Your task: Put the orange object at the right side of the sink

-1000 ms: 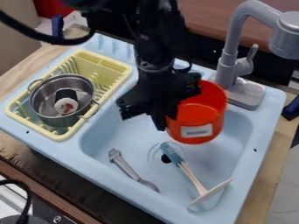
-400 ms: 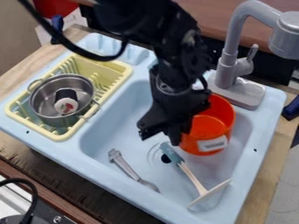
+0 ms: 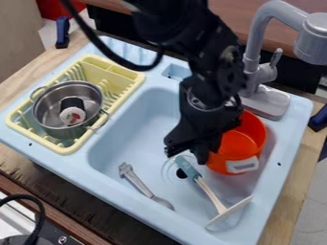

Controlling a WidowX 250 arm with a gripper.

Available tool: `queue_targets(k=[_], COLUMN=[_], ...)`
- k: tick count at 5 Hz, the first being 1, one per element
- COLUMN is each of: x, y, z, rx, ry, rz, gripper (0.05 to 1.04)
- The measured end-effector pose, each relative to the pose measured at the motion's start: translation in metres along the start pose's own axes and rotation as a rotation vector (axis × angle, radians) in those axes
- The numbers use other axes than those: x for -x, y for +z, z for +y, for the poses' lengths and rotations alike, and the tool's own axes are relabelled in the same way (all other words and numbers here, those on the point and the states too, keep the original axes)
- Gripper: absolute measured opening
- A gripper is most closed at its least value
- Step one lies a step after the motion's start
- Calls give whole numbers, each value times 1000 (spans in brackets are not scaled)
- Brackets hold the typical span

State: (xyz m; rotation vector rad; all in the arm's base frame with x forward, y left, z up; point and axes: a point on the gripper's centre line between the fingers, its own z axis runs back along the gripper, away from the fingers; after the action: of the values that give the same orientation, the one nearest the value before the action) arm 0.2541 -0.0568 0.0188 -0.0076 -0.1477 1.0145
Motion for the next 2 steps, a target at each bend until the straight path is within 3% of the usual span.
queue_targets(k=[2], x=[7], y=[-4], z=[-3], rx=[-12], ry=[-28], rz=[-2], gripper=[55])
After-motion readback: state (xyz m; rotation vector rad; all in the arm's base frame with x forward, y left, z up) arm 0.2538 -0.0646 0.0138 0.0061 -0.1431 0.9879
